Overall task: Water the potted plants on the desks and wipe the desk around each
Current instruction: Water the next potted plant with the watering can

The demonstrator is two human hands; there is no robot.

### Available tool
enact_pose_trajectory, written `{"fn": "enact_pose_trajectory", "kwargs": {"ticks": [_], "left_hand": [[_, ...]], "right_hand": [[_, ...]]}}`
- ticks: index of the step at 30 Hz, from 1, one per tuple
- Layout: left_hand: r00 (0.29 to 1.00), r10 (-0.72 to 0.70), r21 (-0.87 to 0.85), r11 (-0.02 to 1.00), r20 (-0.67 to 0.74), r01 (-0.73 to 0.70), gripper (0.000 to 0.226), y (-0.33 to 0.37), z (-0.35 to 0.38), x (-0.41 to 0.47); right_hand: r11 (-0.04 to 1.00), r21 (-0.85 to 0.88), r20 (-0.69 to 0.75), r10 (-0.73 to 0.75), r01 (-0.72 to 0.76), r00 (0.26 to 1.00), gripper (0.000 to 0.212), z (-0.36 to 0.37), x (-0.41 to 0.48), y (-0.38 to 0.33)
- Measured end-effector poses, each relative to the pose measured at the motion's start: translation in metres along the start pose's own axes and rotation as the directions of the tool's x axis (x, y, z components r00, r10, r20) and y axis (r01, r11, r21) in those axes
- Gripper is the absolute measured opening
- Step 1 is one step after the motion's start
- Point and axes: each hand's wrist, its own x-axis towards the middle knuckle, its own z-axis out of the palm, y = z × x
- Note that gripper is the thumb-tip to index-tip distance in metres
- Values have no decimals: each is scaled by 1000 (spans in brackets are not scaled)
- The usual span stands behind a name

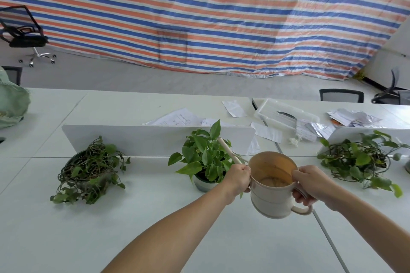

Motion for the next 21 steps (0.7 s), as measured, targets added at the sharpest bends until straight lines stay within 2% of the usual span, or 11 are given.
{"fn": "enact_pose_trajectory", "kwargs": {"ticks": [10,21], "left_hand": [[999,-11,30,999,-30,12,27,-14,4,-14],[999,-37,23,999,4,37,26,-16,19,-14]], "right_hand": [[1000,-6,37,12,-12,999,19,5,-11,11],[1000,6,26,26,-26,999,21,-2,-18,24]]}}
